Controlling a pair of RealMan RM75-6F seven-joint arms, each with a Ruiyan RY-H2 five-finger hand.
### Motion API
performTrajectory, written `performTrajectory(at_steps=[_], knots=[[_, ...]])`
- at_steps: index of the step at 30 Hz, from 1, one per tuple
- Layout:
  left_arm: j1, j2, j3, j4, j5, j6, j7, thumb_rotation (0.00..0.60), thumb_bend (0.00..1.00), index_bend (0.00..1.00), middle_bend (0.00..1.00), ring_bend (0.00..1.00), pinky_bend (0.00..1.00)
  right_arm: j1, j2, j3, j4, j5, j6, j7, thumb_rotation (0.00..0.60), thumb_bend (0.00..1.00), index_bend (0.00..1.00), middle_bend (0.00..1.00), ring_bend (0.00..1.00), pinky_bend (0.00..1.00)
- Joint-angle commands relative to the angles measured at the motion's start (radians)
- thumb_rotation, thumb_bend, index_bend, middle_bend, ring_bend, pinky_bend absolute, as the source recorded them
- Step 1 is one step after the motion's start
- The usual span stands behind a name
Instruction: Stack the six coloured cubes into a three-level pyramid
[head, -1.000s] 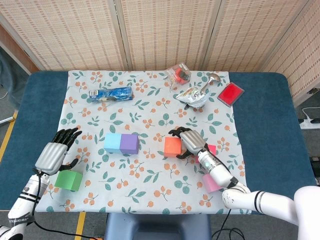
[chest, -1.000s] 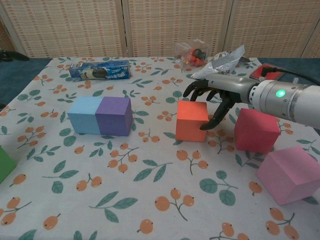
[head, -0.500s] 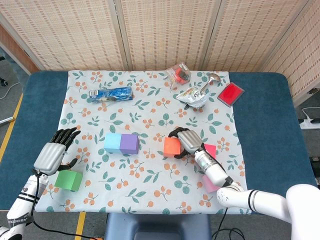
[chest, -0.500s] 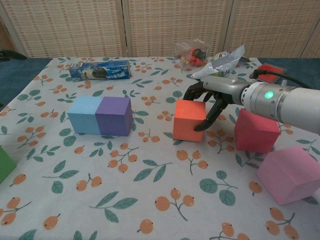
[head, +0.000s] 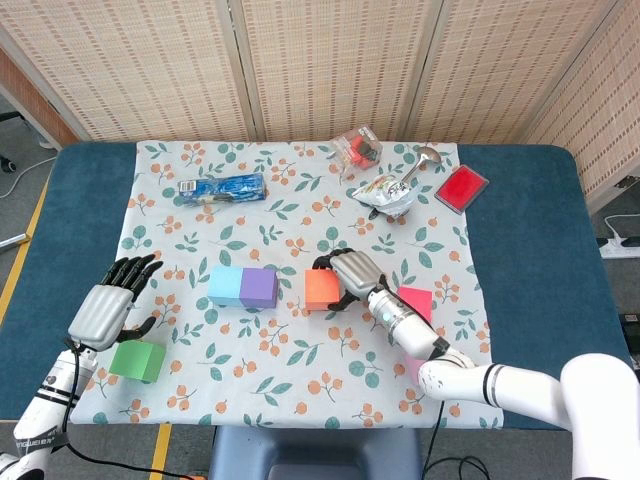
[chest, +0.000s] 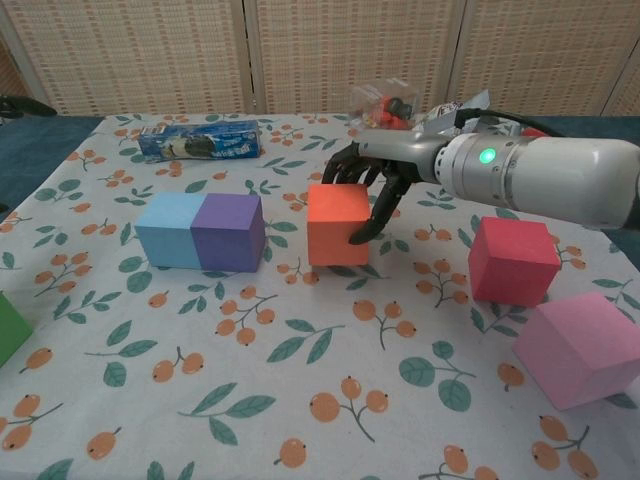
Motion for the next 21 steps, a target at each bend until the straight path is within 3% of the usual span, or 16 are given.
performTrajectory(at_steps=[1,21], knots=[[0.0,0.0,-0.003,-0.003,-0.002,-0.002,0.004,0.6,0.32,0.08,0.02,0.0,0.05,0.032,-0.026,0.008,0.031,0.016,-0.019,-0.009,0.6,0.16,0.41,0.32,0.2,0.2],[0.004,-0.007,-0.01,0.012,0.006,-0.012,-0.016,0.6,0.32,0.07,0.02,0.0,0.05,0.121,-0.137,0.013,0.142,0.12,-0.01,-0.037,0.6,0.16,0.37,0.32,0.2,0.2]])
